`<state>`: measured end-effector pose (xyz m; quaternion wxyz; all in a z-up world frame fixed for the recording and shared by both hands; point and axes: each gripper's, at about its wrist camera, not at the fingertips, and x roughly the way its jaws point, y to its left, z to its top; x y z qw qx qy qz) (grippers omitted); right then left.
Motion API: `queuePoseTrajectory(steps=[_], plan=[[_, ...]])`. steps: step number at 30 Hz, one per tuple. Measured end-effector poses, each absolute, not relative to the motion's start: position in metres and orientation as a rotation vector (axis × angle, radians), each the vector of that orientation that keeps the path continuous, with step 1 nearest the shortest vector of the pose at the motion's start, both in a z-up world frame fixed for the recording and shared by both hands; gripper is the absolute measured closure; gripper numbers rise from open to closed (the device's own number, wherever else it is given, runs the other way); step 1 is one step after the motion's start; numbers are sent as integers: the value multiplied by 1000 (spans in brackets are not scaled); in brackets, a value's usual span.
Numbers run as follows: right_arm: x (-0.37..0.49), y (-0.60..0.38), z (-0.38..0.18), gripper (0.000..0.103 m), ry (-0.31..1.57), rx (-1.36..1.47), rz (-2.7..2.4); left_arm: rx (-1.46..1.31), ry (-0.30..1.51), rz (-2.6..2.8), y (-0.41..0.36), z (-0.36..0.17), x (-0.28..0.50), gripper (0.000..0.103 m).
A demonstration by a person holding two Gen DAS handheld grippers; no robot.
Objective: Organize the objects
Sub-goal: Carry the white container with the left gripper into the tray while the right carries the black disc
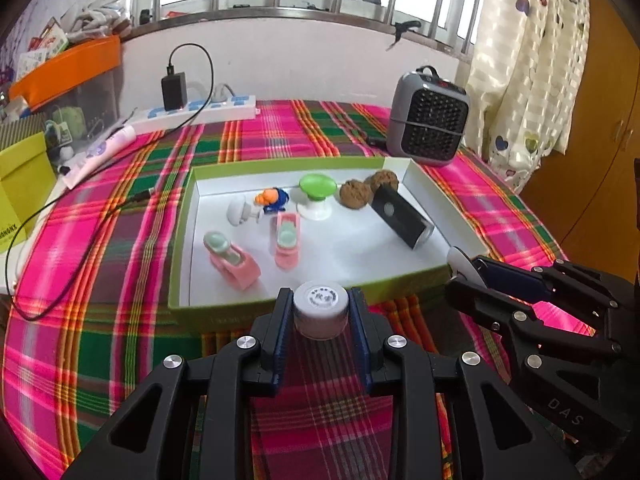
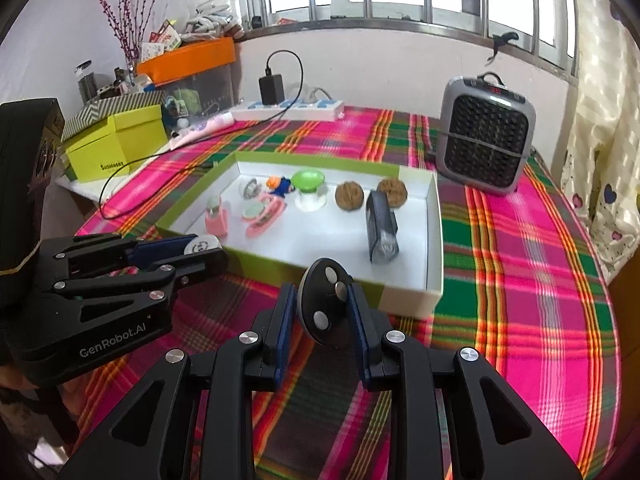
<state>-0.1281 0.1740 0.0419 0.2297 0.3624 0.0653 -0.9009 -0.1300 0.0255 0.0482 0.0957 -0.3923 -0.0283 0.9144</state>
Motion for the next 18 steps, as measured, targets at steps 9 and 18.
queuePoseTrajectory(steps=[9,18], plan=[[-141,163,48,76,190,968,-2465,-1158,-137,2695,18,54,-135,78],[-157,153,46,76,208,971,-2449,-1126,-154,2737,7,60,-146,78]])
